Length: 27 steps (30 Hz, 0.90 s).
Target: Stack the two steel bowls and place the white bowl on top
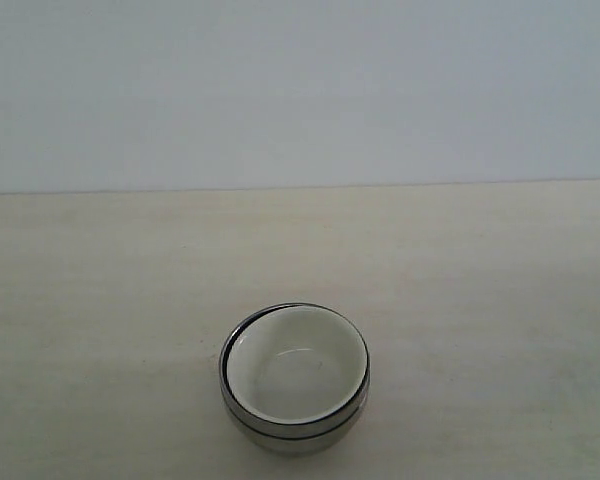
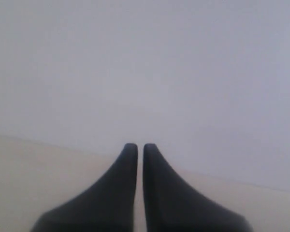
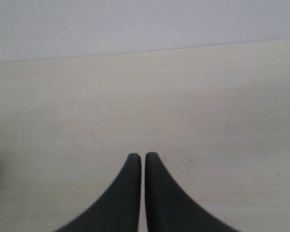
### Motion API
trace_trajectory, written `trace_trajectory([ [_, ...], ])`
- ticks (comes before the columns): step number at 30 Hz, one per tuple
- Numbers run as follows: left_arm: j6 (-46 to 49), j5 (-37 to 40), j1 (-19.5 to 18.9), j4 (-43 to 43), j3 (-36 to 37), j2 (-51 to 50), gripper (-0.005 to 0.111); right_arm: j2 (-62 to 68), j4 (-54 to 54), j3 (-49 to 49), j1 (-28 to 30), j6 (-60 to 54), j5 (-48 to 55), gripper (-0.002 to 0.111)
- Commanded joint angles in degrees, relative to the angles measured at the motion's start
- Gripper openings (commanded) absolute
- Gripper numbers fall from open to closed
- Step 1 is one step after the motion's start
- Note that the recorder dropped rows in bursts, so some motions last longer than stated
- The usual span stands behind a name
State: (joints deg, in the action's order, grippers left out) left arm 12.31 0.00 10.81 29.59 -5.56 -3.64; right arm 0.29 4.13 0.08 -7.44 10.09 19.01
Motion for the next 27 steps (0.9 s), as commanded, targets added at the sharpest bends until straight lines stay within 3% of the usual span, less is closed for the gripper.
trace_trajectory([
  [1,6.82,3.13,-3.98,-0.72,0.79,3.64,0.004,-0.29,0.43,-0.08,-0.18,-0.07,-0.38,0.000],
  [7,6.81,-4.26,-6.92,-0.72,5.56,3.64,0.004,-0.29,0.43,-0.08,-0.18,-0.07,-0.38,0.000],
  [15,11.29,-0.35,-7.01,-1.17,5.56,3.64,0.004,-0.29,0.24,-0.08,-0.18,0.01,-0.38,0.000],
  [23,5.68,18.49,-7.01,-3.78,5.56,3.64,0.004,-0.29,0.24,-0.08,-0.18,0.01,-0.38,0.000],
  [27,-2.87,18.86,-7.01,-11.85,5.56,3.64,0.004,-0.29,0.24,-0.08,-0.18,0.01,-0.38,0.000],
])
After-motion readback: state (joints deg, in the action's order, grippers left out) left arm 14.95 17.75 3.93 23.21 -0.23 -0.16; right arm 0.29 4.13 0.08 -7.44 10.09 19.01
